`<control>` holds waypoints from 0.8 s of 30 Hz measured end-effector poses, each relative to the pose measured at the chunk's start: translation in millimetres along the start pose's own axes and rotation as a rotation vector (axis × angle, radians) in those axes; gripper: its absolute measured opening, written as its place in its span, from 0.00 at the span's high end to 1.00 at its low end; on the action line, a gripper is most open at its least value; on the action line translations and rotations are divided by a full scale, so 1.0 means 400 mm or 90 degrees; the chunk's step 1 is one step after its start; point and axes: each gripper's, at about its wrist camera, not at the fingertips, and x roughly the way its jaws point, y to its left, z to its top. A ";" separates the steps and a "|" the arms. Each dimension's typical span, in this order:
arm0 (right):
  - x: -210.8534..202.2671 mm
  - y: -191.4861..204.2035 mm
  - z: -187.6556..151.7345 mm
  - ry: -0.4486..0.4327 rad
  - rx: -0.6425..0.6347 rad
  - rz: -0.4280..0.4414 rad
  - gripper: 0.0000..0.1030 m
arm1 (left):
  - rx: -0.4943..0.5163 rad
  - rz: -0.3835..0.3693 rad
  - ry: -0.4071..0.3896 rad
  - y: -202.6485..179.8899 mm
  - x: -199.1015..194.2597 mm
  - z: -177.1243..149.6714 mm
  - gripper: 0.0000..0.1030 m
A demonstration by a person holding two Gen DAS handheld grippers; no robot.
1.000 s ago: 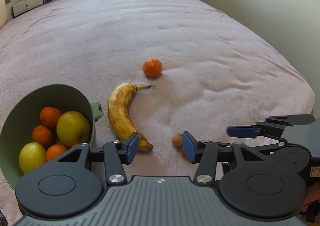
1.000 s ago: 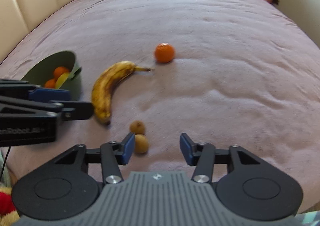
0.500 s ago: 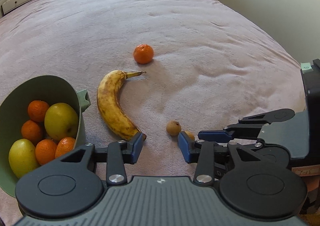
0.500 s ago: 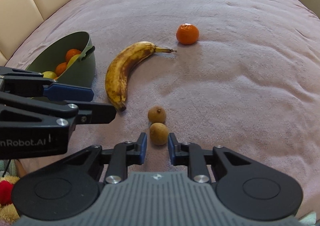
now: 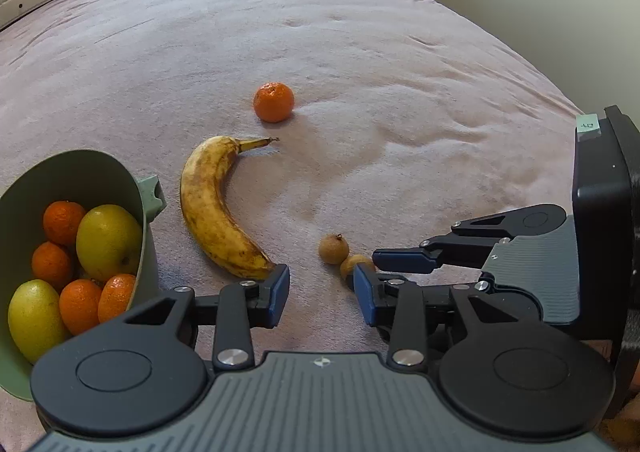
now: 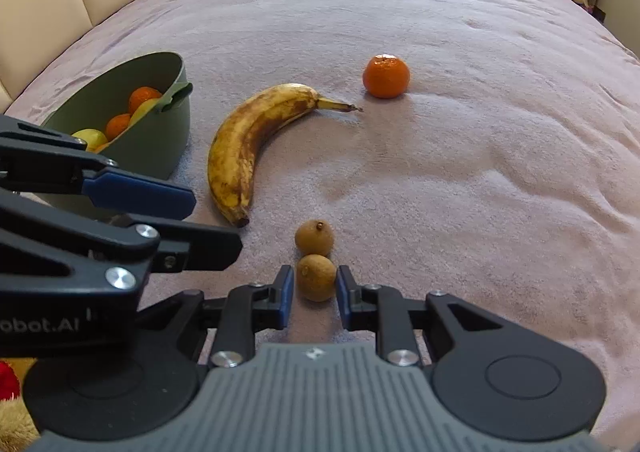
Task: Organize fruits
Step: 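Close the right tool on one small brown fruit while the left tool approaches the other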
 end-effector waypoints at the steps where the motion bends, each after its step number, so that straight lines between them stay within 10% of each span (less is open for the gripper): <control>1: 0.000 -0.002 0.000 0.001 0.003 -0.003 0.83 | 0.001 0.000 -0.001 0.000 -0.001 0.000 0.58; 24: -0.061 -0.107 0.013 0.007 0.106 -0.065 0.85 | 0.064 -0.037 -0.024 -0.052 0.052 0.005 0.59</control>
